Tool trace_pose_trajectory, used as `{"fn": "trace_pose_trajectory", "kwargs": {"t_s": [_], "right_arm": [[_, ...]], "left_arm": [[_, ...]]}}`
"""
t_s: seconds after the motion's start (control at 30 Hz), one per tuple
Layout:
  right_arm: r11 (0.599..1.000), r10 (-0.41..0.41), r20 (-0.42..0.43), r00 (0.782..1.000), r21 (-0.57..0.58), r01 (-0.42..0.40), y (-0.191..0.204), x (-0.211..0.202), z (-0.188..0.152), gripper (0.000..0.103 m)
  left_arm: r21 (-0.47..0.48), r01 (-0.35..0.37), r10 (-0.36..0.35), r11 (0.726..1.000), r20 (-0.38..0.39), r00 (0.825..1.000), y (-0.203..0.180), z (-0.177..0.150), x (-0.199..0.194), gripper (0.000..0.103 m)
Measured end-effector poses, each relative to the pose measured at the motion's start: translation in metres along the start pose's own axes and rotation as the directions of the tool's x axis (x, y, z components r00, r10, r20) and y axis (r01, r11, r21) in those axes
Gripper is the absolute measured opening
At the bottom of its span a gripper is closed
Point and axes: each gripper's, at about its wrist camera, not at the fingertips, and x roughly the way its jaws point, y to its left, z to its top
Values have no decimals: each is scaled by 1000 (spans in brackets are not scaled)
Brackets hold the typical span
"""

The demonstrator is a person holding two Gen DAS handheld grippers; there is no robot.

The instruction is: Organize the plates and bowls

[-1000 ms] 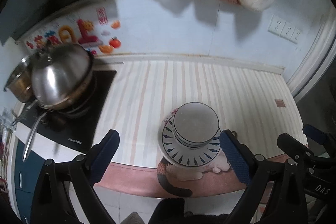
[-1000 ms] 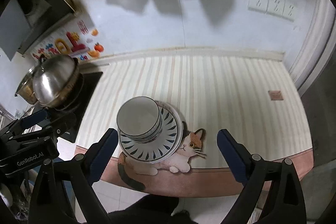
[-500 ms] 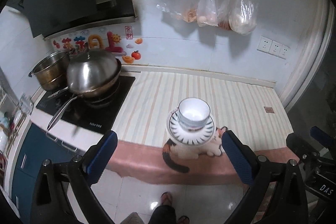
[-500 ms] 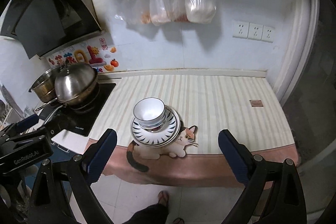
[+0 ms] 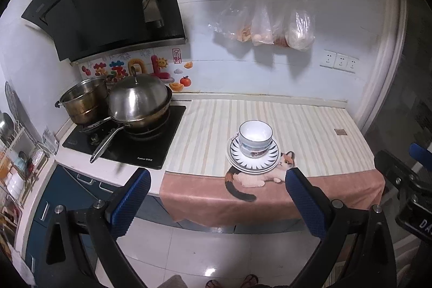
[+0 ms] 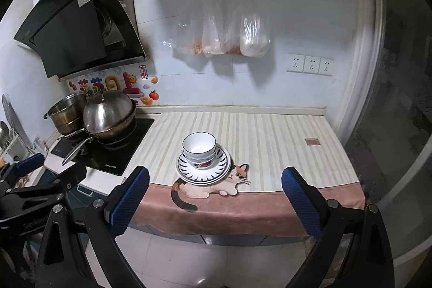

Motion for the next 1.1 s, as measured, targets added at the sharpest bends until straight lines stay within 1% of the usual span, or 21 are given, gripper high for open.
{"fn": "trace_pose_trajectory", "kwargs": {"t_s": [0.2, 0.4, 1.1], "right_arm": [[1000, -8, -7, 1000, 11, 8, 11, -17, -10, 101], [1000, -6, -8, 1000, 9, 6, 16, -22, -15, 101], [1000, -4, -13, 1000, 8, 4, 24, -30, -21, 101]], "left_arm": [[-14, 0, 0, 1000, 10, 1000, 14, -10, -16, 102], [-31, 5, -4, 1000, 15, 1000, 24, -16, -25, 102], [-37, 7, -6, 999, 26, 1000, 31, -21, -38, 102]]}}
